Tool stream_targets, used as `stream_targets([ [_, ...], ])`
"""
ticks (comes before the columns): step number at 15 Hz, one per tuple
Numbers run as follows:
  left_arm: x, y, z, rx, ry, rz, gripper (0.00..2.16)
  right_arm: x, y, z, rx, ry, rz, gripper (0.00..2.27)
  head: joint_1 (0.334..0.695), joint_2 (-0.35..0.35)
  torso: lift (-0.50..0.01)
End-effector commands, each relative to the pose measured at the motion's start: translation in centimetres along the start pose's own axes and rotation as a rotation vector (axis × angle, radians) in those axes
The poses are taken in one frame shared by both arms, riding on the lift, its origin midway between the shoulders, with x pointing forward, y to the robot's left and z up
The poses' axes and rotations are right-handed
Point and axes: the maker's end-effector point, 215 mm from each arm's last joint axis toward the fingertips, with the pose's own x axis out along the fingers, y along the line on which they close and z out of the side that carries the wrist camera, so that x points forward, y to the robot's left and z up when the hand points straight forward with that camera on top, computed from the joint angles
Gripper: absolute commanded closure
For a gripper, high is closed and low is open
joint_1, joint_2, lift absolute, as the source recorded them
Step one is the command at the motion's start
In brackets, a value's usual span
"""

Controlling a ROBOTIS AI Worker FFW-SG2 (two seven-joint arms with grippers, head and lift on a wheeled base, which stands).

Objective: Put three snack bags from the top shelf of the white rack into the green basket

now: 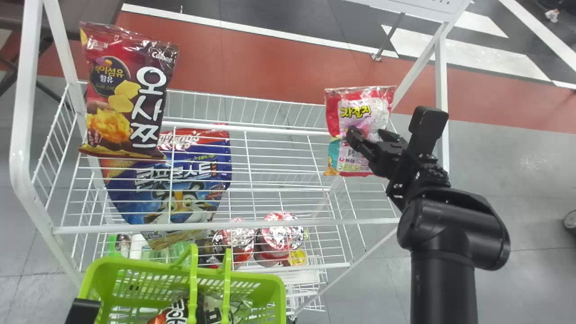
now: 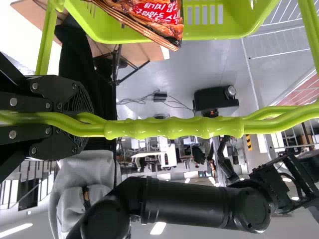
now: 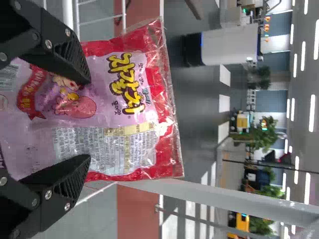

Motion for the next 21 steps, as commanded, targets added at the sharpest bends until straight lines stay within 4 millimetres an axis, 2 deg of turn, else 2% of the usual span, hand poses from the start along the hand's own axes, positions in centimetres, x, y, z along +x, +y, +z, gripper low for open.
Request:
stream_targets([
  [1,0.0,0.0,0.3,0.003,0.001,0.001,2.15,-1.1,0.4,0.8,-0.026,-0.051,0.008,2.11,0.695,-0.35,0.0],
  [6,0.0,0.1,0.4,0.0,0.002,-0.002,2.15,-4.7,1.1,3.7,-0.034,-0.161,0.02,2.11,0.695,-0.35,0.0],
  [8,0.0,0.0,0.5,0.005,0.001,-0.002,2.15,-6.9,1.7,4.6,-0.023,-0.193,0.035,2.11,0.695,-0.35,0.0],
  [11,-0.2,0.0,0.7,0.007,-0.003,0.001,2.15,-12.5,4.7,5.7,-0.01,-0.221,0.108,2.11,0.695,-0.35,0.0],
  [14,-0.7,0.7,1.0,-0.004,-0.022,0.017,2.15,-18.0,8.7,6.3,0.027,-0.244,0.227,2.11,0.695,-0.35,0.0],
  [18,-1.2,1.0,0.7,-0.033,-0.048,0.019,2.15,-22.2,13.1,2.4,0.092,-0.127,0.384,2.11,0.695,-0.35,0.0],
  [21,-1.0,0.8,0.8,-0.034,-0.053,0.011,2.15,-24.6,15.5,-2.3,0.192,0.033,0.506,2.11,0.695,-0.35,0.0],
])
